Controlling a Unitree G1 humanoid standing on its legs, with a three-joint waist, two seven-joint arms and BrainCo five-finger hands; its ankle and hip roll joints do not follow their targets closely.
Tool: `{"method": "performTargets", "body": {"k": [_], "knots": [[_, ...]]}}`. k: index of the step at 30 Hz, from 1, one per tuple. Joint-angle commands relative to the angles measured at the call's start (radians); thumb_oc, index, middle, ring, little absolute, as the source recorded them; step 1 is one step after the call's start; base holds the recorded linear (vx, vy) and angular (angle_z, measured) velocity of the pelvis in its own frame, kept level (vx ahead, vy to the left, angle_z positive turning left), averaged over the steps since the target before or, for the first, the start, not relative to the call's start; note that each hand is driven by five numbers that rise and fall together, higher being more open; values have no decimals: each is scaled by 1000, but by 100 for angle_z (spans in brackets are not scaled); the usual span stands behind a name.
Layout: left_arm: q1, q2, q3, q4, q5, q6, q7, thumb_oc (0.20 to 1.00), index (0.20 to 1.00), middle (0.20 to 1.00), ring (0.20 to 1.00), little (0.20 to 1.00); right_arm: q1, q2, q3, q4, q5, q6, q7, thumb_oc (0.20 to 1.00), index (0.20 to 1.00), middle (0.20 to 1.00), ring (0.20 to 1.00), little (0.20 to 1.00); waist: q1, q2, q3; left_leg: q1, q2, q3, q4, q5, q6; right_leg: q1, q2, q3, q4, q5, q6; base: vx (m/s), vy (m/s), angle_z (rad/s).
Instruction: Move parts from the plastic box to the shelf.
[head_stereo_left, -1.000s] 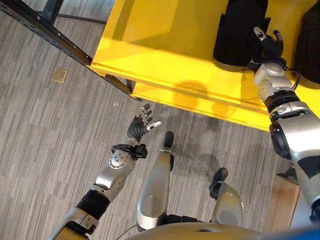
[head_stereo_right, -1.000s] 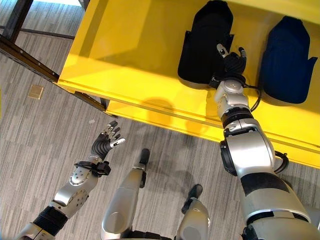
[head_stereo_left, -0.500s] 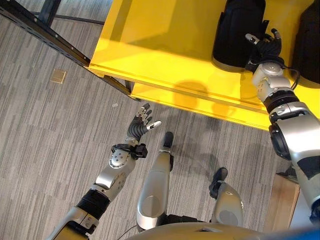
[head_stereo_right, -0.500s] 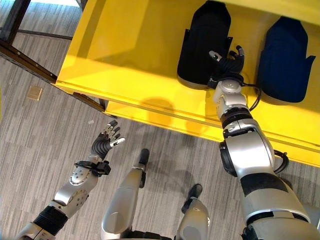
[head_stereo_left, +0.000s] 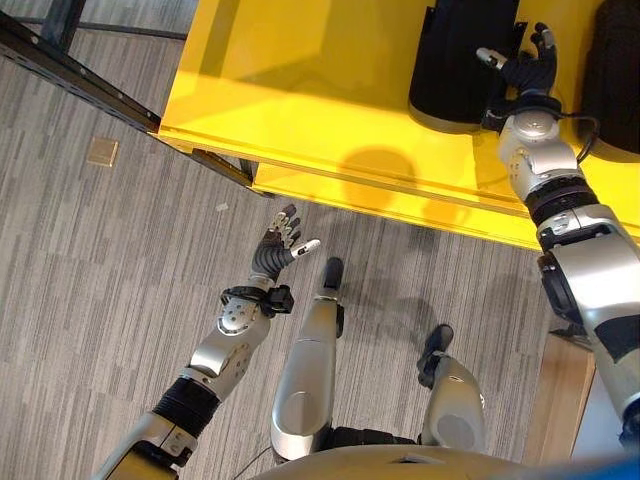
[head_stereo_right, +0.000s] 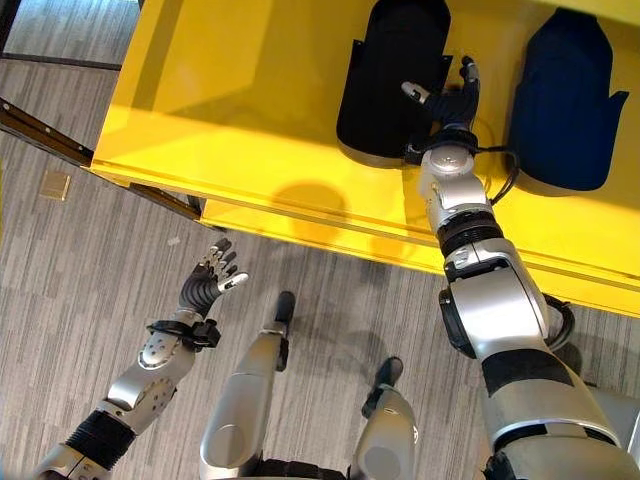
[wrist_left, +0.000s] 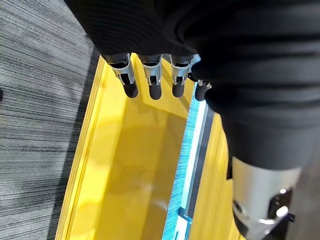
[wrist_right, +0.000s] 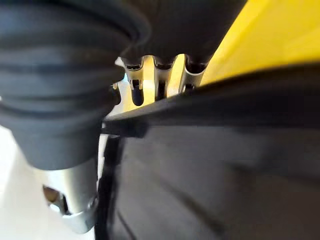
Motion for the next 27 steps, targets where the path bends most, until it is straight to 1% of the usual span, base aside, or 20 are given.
{"method": "performTargets", "body": {"k": [1,8,12,13,14,20,23,24,25,27], "knots": [[-7,16,40,-45,-2,-58,1,1000,1000,1000,1000,1000,-8,-90,36,-107,-57,-41,-27,1000,1000,1000,1000,1000,8,-8,2,33,46,70,67,-121,-9,-50,40,41,53,5,-60,0,0,0],[6,18,60,-47,3,-56,-3,1000,1000,1000,1000,1000,45,-98,17,-256,-112,-39,-36,1000,1000,1000,1000,1000,-5,-17,-4,41,52,73,68,-123,-9,-48,42,47,57,2,-62,3,-5,-4],[6,18,60,-47,3,-56,-3,1000,1000,1000,1000,1000,45,-98,17,-256,-112,-39,-36,1000,1000,1000,1000,1000,-5,-17,-4,41,52,73,68,-123,-9,-48,42,47,57,2,-62,2,-3,-8],[9,16,69,-48,9,-53,-3,1000,1000,1000,1000,1000,90,-96,0,-335,-136,-44,-40,1000,1000,1000,1000,1000,-13,-19,-5,44,55,75,71,-124,-10,-47,43,49,60,0,-63,0,0,0],[16,9,76,-51,19,-48,-2,1000,1000,1000,1000,1000,179,-84,-40,-457,-169,-48,-40,1000,1000,1000,1000,1000,-21,-22,-8,50,57,76,71,-126,-10,-44,42,52,61,-3,-63,0,0,0],[50,2,106,-58,32,-40,-11,1000,1000,1000,1000,1000,383,-72,-110,-649,-176,-68,1,1000,1000,1000,1000,1000,-36,-25,-14,65,59,77,68,-125,-10,-35,42,57,62,-8,-64,-1,-4,-1],[72,-2,124,-62,47,-32,-18,1000,1000,1000,1000,1000,510,-67,-140,-777,-218,-77,29,1000,1000,1000,1000,1000,-47,-28,-17,73,63,78,66,-125,-10,-30,42,57,61,-10,-64,0,-12,-2],[85,-7,134,-69,57,-27,-23,1000,1000,1000,1000,1000,589,-66,-155,-861,-262,-82,47,1000,1000,1000,1000,1000,-56,-29,-18,78,64,80,65,-126,-10,-28,42,59,62,-11,-64,1,-12,-9],[86,-7,133,-69,57,-27,-23,1000,1000,1000,1000,1000,593,-65,-157,-865,-263,-80,47,1000,1000,1000,1000,1000,-55,-29,-20,78,64,80,64,-126,-10,-28,42,59,62,-11,-64,0,-5,-11],[99,-14,143,-67,69,-28,-30,1000,1000,1000,1000,1000,682,-67,-164,-949,-293,-96,89,1000,1000,1000,1000,1000,-64,-33,-22,78,65,82,67,-126,-10,-28,41,60,65,-13,-63,1,-3,-9]]}}
